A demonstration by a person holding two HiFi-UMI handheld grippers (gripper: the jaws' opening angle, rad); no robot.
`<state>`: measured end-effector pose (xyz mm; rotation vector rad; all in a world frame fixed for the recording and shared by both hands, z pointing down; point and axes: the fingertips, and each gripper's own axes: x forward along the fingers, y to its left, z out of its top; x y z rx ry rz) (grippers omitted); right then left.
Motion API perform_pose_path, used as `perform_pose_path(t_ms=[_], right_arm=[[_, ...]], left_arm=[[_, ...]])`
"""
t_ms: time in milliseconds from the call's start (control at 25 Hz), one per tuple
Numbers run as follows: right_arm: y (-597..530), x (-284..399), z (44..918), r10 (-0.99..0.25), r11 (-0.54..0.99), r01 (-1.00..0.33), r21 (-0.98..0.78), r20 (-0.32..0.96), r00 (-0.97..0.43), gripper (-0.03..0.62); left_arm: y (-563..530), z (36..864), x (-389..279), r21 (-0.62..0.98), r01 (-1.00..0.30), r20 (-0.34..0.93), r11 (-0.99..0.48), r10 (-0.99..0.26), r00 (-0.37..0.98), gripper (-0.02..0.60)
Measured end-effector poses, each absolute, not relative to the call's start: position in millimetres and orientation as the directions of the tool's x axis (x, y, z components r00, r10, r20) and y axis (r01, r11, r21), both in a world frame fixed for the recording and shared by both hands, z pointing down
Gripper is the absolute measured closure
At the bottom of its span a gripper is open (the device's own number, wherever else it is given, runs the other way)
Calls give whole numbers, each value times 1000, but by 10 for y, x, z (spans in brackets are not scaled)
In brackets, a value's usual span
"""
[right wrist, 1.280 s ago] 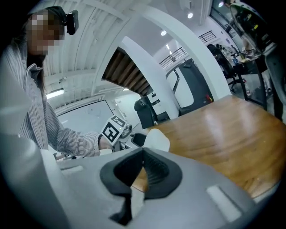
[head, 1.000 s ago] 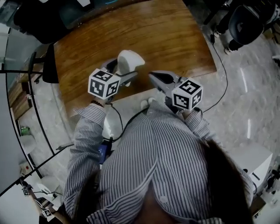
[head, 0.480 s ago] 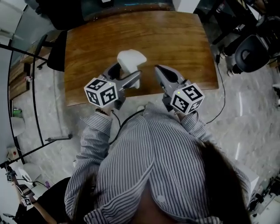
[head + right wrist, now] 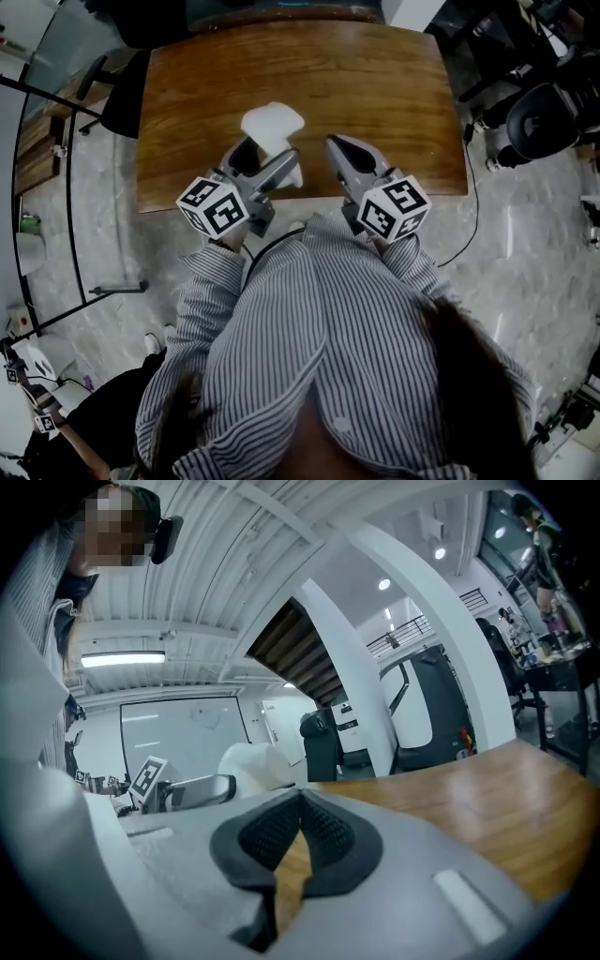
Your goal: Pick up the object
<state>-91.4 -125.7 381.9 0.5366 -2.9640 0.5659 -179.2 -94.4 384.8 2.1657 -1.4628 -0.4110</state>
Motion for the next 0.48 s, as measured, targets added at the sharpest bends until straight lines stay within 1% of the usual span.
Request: perform_pose_path(t_ms=[200, 480], right_arm=[[-1239, -930, 3861, -314, 873, -353, -335, 167, -935, 592], [-1158, -937, 3915, -289, 878, -341, -334, 197, -937, 592]], left_arm=[[-949, 3929, -1742, 552, -776, 54, -304, -916, 398, 133], [-961, 3946, -1681, 566, -761, 52, -317, -908, 416, 132]])
